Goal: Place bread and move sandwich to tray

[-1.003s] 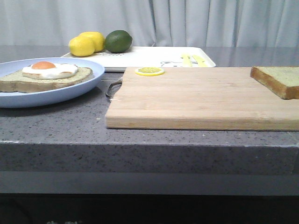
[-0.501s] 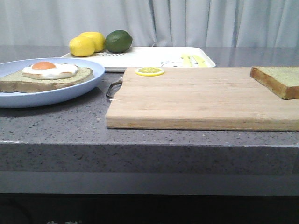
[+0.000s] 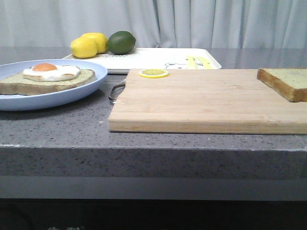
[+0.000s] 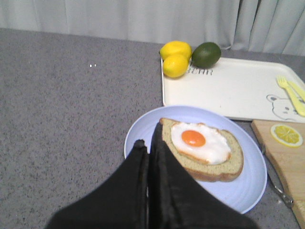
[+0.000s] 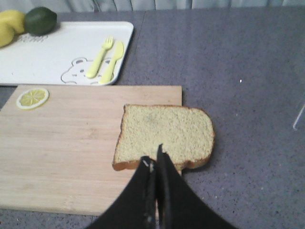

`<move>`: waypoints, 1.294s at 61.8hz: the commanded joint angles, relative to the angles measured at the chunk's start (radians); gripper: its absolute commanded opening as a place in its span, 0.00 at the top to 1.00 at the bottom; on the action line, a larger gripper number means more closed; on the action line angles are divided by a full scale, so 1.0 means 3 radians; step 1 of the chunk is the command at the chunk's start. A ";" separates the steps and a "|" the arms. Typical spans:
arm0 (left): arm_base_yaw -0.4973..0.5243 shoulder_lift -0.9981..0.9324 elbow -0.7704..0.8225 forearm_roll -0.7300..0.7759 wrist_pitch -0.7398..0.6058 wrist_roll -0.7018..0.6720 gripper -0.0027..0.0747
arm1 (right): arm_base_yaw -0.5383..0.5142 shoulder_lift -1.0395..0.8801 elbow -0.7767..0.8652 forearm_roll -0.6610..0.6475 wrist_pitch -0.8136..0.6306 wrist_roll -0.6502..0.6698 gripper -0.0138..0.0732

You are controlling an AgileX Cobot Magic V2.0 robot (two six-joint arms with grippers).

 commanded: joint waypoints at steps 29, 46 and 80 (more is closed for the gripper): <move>-0.0002 0.0280 -0.0086 0.0138 -0.0202 -0.0033 0.54 | -0.0006 0.0457 -0.0107 -0.0021 0.0294 -0.0003 0.31; -0.0002 0.0280 -0.0086 0.0138 -0.0202 -0.0033 0.33 | -0.0006 0.0470 -0.0111 0.0046 0.0278 -0.0003 0.21; -0.0002 0.0280 -0.0086 0.0144 -0.0173 -0.0033 0.40 | -0.0793 0.1410 -0.0662 0.0254 0.0652 0.0006 0.21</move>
